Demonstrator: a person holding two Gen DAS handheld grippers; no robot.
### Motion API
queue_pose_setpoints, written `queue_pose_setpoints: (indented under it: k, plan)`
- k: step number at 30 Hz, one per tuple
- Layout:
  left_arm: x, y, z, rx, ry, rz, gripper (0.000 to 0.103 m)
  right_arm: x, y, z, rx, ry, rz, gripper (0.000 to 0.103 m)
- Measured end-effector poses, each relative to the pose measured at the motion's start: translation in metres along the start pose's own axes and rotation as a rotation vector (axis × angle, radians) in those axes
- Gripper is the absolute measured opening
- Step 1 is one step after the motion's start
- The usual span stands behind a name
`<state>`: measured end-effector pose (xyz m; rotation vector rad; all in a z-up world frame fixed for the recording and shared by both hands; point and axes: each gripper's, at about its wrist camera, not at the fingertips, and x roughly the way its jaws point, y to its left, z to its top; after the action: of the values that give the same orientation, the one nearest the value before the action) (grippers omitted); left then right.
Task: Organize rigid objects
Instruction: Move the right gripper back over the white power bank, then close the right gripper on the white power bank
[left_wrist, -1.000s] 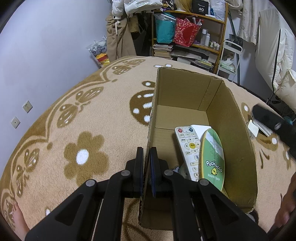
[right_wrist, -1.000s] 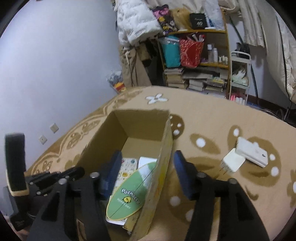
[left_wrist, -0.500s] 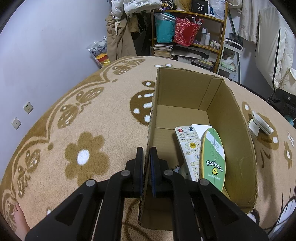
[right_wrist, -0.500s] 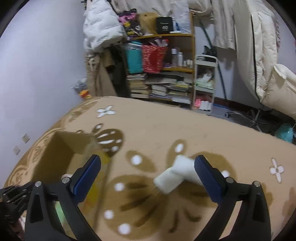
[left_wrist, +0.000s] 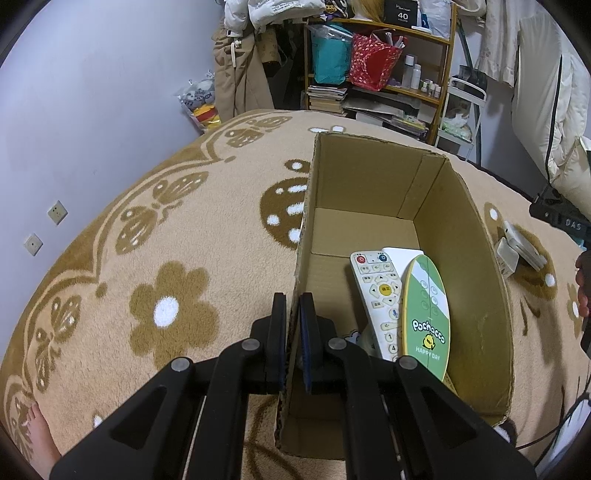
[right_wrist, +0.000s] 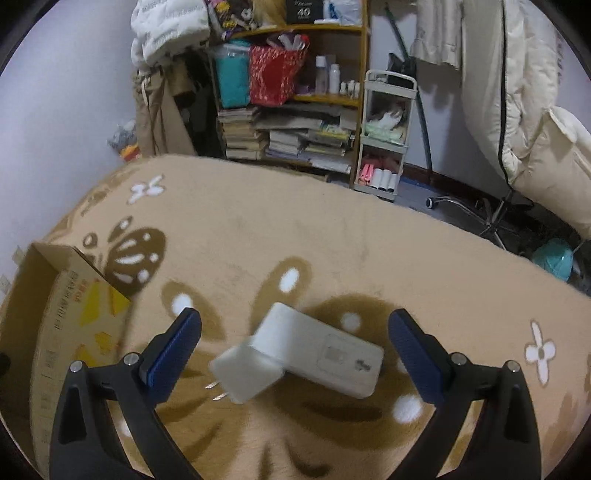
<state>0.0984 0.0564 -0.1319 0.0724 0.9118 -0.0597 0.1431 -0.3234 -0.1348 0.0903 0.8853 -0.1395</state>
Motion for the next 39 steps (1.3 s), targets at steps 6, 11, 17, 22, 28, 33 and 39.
queue_pose_setpoints:
  k: [6,11,17,22,28,33,39]
  plan:
    - [0.0,-0.001,-0.001,0.015,0.002,0.013,0.007,0.028,-0.009,-0.003,-0.067,0.06,0.025,0.103]
    - [0.001,0.0,-0.001,0.004,0.001,0.001,0.007,0.04,-0.02,-0.012,-0.032,0.091,0.097,0.103]
    - [0.0,-0.001,-0.001,0.01,0.0,0.008,0.007,0.055,-0.026,-0.024,-0.024,0.117,0.067,0.103]
    - [0.0,-0.002,-0.001,0.01,0.0,0.008,0.007,0.062,-0.034,-0.02,0.019,0.13,0.074,0.103]
    - [-0.001,-0.002,-0.001,0.007,0.001,0.008,0.007,0.059,-0.016,-0.023,-0.109,0.147,0.046,0.103]
    - [-0.001,-0.003,-0.002,0.007,0.001,0.008,0.007,0.07,-0.024,-0.022,-0.039,0.151,0.021,0.103]
    - [-0.002,-0.003,-0.002,0.007,0.002,0.007,0.007,0.087,-0.033,-0.029,0.019,0.181,-0.05,0.096]
